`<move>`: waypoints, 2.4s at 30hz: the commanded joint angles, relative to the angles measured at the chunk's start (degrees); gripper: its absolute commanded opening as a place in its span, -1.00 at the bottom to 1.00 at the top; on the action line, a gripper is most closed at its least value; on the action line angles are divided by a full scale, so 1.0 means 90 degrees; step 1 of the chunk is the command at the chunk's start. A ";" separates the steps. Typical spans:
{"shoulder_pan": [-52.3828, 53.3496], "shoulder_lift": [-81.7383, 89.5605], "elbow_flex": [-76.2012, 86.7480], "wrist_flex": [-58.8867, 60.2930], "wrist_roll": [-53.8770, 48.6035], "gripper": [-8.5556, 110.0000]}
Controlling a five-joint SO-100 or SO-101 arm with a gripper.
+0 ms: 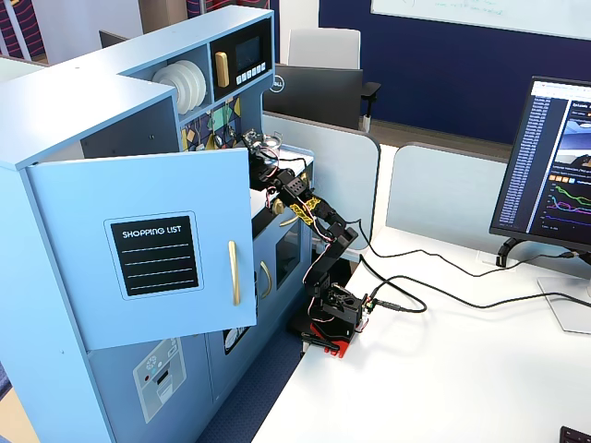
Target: Pick up the lid from the counter and put it on the green recipient
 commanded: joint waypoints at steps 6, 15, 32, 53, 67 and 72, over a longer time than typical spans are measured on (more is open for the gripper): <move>-0.0137 -0.0391 -0.0830 -0.0088 -0.0049 -0.86; -0.0176 -0.0449 -0.0693 -0.0020 0.0000 -0.86; -0.0166 -0.0254 -0.0244 0.0107 0.0020 -0.86; -0.0293 -0.0361 -0.0596 -0.0762 0.0605 -0.27; -0.0205 0.2881 0.1250 0.1006 0.0068 -0.39; 0.0098 0.4785 0.3779 0.2656 0.0078 -0.69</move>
